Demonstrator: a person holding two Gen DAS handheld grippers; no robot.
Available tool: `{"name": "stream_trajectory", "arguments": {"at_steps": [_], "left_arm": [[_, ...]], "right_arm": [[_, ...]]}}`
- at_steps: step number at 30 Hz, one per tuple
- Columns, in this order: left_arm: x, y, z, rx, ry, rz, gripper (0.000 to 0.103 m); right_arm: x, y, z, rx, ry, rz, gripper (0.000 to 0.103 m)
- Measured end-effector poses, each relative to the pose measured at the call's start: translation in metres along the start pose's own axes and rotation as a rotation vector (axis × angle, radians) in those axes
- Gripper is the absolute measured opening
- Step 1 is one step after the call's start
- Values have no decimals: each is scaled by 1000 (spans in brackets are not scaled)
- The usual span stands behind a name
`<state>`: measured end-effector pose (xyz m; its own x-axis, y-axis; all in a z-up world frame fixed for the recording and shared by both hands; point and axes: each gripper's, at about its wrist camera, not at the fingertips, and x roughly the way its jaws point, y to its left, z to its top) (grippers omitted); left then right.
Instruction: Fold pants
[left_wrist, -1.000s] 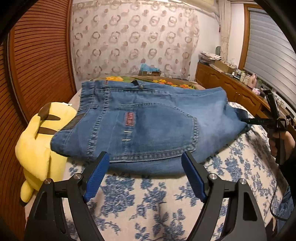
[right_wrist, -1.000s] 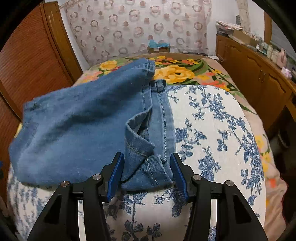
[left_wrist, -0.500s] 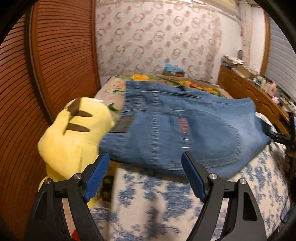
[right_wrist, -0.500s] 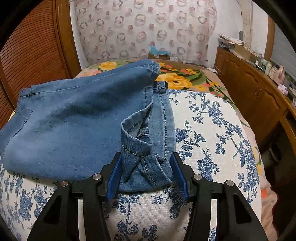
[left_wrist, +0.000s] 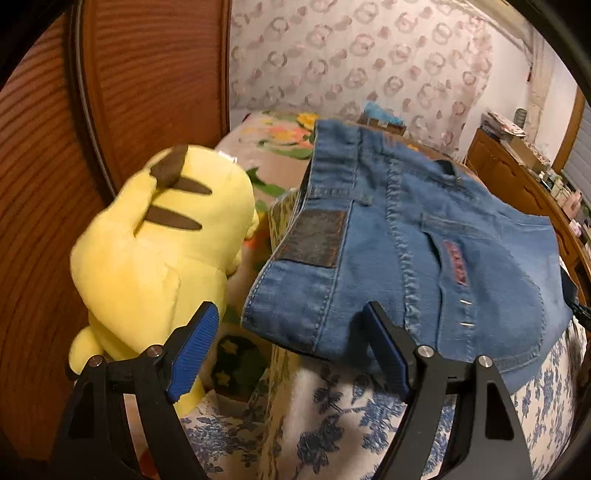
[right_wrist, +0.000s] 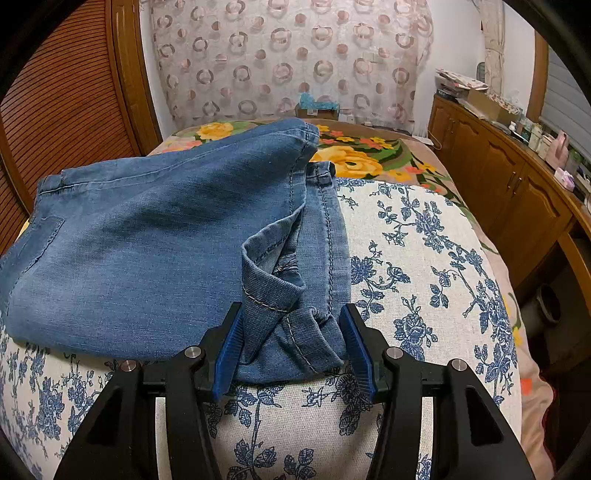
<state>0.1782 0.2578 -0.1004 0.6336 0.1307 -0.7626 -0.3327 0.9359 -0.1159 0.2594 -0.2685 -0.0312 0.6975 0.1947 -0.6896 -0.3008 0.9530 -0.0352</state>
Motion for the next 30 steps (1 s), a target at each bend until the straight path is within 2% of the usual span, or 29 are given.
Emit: {"name": "stream_trajectory", "arguments": {"at_steps": [6, 8, 9, 11, 13, 15, 17, 19, 22, 26, 30], "left_arm": [[17, 9, 1, -65, 52, -68, 78], [17, 11, 3, -88, 45, -111, 56], [14, 10, 5, -93, 37, -110, 52], [10, 7, 7, -77, 15, -113, 30], [5, 4, 9, -66, -6, -98, 20], [-3, -1, 11, -41, -31, -88, 18], [-12, -6, 13, -10, -55, -74, 17], [-24, -9, 18, 14, -93, -67, 15], [-48, -13, 24, 27, -151, -81, 15], [-82, -21, 26, 36, -225, -104, 14], [-117, -30, 14, 46, -284, -138, 14]], "right_arm": [[1, 1, 1, -3, 0, -3, 54], [-1, 1, 0, -5, 1, -5, 54], [-1, 2, 0, -7, 1, -6, 54], [-1, 3, 2, -11, 2, -11, 54], [-2, 3, 2, -12, 2, -10, 52], [-3, 6, 3, -33, -2, 5, 31], [-8, 15, 3, -76, 0, -8, 20], [-13, 20, 5, -94, -3, -6, 18], [-33, 19, 12, -104, -65, -13, 17], [-76, 10, 25, -98, -164, -10, 16], [-121, -2, 22, -107, -221, -21, 16]]}}
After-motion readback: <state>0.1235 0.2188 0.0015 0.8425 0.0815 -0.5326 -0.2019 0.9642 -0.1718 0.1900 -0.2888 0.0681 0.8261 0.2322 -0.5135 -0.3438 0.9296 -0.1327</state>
